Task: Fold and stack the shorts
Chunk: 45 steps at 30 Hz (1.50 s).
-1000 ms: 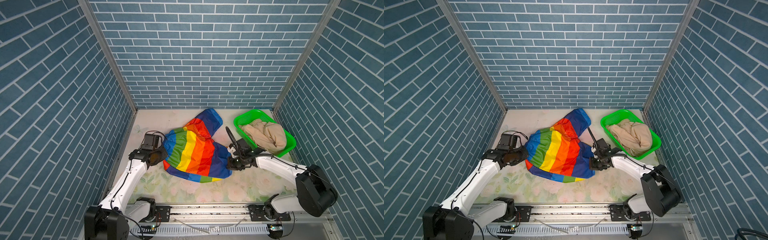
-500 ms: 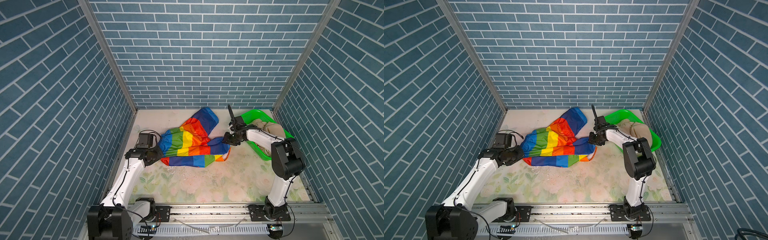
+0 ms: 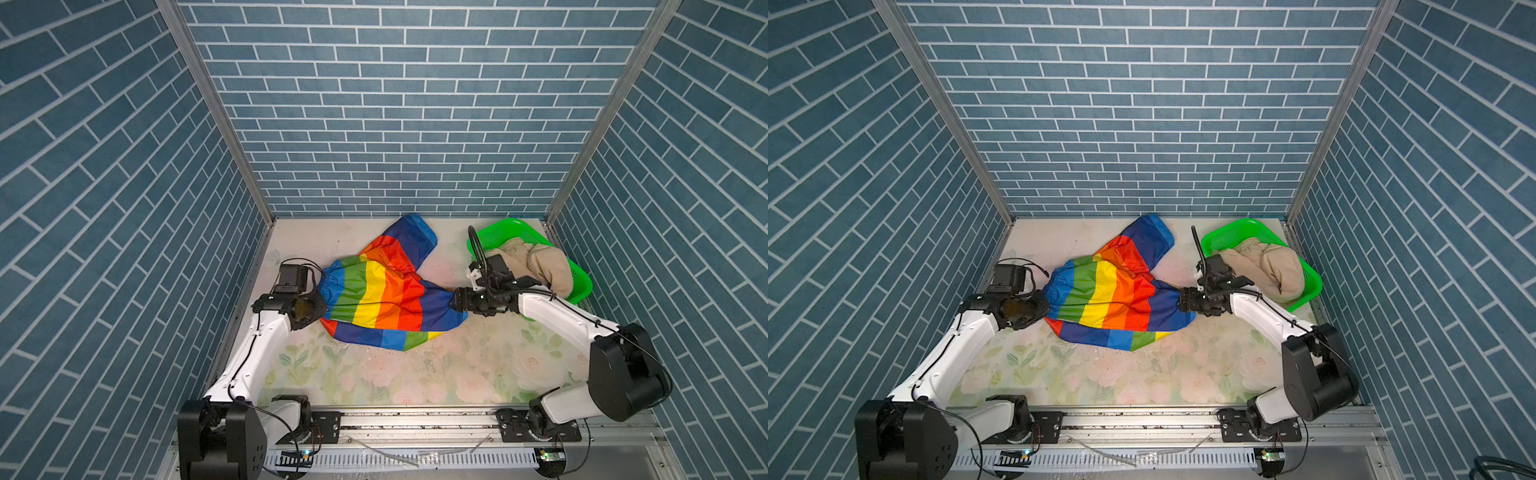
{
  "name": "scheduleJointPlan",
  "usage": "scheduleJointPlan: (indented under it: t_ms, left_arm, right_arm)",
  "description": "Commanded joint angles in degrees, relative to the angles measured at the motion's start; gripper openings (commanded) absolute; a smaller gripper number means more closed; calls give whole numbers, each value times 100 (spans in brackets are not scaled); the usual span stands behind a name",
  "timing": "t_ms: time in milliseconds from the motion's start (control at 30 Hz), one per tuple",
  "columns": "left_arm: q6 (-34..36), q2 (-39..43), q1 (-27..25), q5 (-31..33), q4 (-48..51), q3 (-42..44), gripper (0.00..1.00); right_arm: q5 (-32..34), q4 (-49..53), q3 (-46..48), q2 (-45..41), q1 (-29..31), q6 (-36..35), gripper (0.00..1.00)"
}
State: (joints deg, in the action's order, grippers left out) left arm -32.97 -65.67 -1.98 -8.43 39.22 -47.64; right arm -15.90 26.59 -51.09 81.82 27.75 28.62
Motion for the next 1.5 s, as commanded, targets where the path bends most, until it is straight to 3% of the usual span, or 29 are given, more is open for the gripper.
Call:
scheduleJointPlan:
  t_ms: [0, 100, 300, 333, 433, 800, 833, 900, 1233, 1467]
  left_arm:
    - [-5, 28, 48, -74, 79, 41, 24]
    - [-18, 62, 48, -143, 60, 136, 30]
    - [-96, 302, 48, -218, 91, 426, 32]
    - [-103, 334, 48, -212, 106, 492, 28]
    - [-113, 397, 48, -203, 175, 646, 1]
    - [-69, 479, 48, -63, 278, 686, 0]
    - [-69, 441, 48, -86, 271, 664, 0]
    - [-60, 383, 48, -135, 255, 629, 0]
    - [-83, 509, 48, -41, 367, 636, 0]
    - [-94, 483, 57, -98, 308, 686, 0]
  right_arm:
    - [-67, -319, 546, -252, 168, 289, 84]
    - [-221, -680, 697, -202, 221, 367, 85]
    - [-300, -750, 850, -138, 530, 448, 87]
    - [-279, -711, 937, -201, 543, 477, 87]
    - [-168, -467, 1142, -495, 539, 495, 88]
    - [13, 1064, 1812, -2544, 780, 567, 91]
    - [50, 1085, 1907, -2664, 894, 610, 97]
    - [29, 981, 2087, -2751, 1042, 747, 98]
    - [279, -482, 2091, -1503, 1288, 814, 98]
    - [301, -1292, 1955, -753, 1286, 831, 85]
